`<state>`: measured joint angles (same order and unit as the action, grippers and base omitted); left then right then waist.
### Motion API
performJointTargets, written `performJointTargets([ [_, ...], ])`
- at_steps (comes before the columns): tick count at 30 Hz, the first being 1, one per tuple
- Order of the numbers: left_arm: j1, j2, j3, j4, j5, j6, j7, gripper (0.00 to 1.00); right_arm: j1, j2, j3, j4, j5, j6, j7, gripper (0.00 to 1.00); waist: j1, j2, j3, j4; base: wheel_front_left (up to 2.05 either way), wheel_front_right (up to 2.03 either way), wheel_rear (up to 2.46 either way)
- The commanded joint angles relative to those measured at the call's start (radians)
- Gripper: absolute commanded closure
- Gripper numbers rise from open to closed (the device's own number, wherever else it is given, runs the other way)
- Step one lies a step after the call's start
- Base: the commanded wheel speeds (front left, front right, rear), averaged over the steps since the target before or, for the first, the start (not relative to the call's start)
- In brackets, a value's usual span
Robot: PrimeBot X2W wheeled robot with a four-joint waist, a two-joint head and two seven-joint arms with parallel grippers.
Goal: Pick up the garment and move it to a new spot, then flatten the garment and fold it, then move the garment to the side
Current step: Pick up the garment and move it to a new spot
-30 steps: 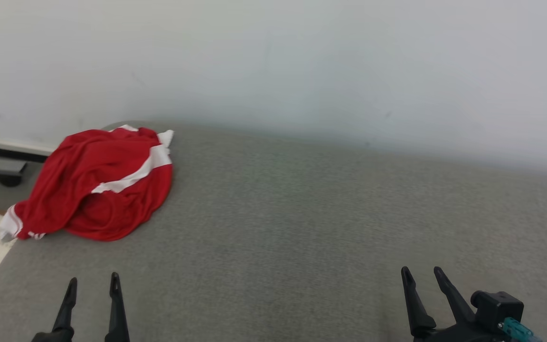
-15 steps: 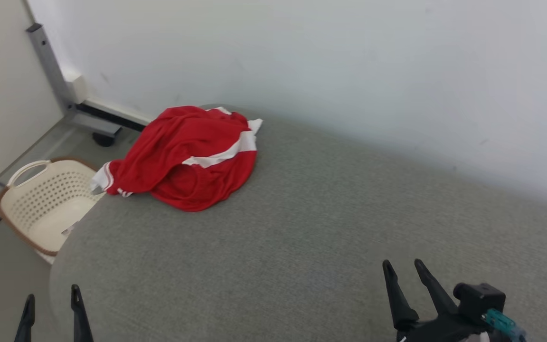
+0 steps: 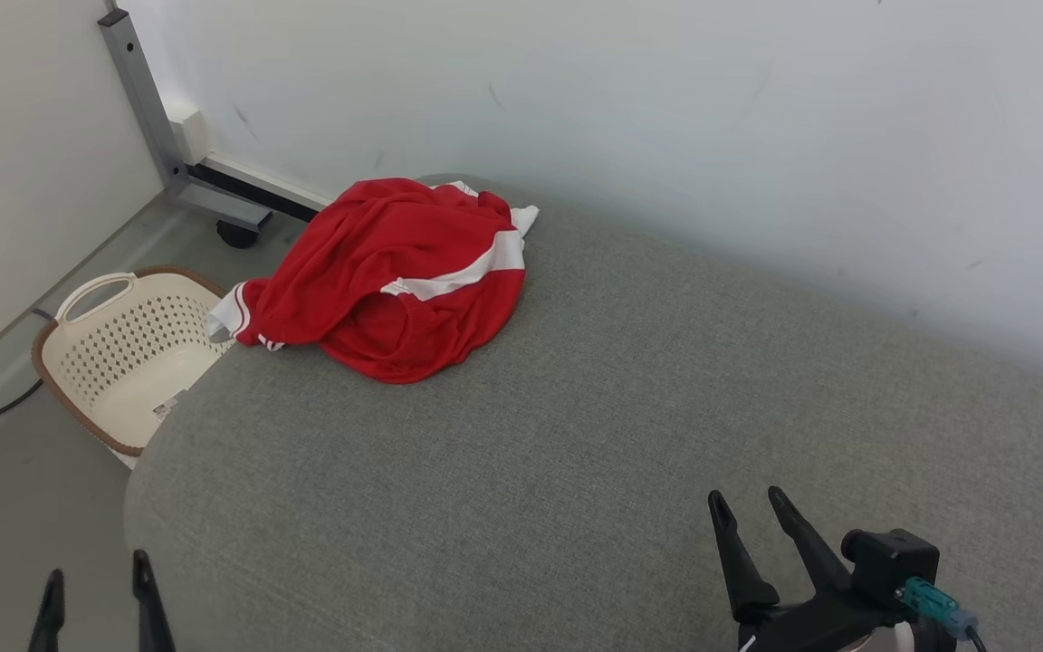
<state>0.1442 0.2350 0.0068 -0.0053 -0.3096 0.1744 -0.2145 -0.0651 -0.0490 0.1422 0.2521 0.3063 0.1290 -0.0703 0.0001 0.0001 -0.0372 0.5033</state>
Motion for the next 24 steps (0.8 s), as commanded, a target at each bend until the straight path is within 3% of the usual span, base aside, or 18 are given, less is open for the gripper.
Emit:
performJointTargets([
  [1,-0.007,0.001,-0.006,0.004,-0.005,-0.009,0.006,0.00,-0.005,-0.002,0.000,0.003,-0.002,0.003,-0.001,0.00,-0.0001,-0.0001,0.003,0.002,0.00,0.00,0.00],
  [7,-0.183,0.011,-0.081,0.098,-0.006,-0.075,0.061,0.00,0.018,-0.002,-0.009,-0.015,-0.023,0.003,0.020,0.00,-0.0001,-0.0001,0.026,0.011,0.00,0.00,0.00],
  [13,-0.483,-0.020,-0.166,0.350,-0.041,-0.196,0.140,0.00,0.033,-0.003,-0.020,-0.082,-0.064,0.003,0.066,0.00,-0.0001,-0.0001,0.095,0.008,0.00,0.00,0.00],
  [24,-0.904,-0.032,-0.123,0.809,-0.198,-0.284,0.290,0.00,-0.002,-0.036,0.031,-0.275,-0.134,0.003,0.187,0.00,-0.0001,-0.0001,0.329,-0.235,0.00,0.00,0.00],
])
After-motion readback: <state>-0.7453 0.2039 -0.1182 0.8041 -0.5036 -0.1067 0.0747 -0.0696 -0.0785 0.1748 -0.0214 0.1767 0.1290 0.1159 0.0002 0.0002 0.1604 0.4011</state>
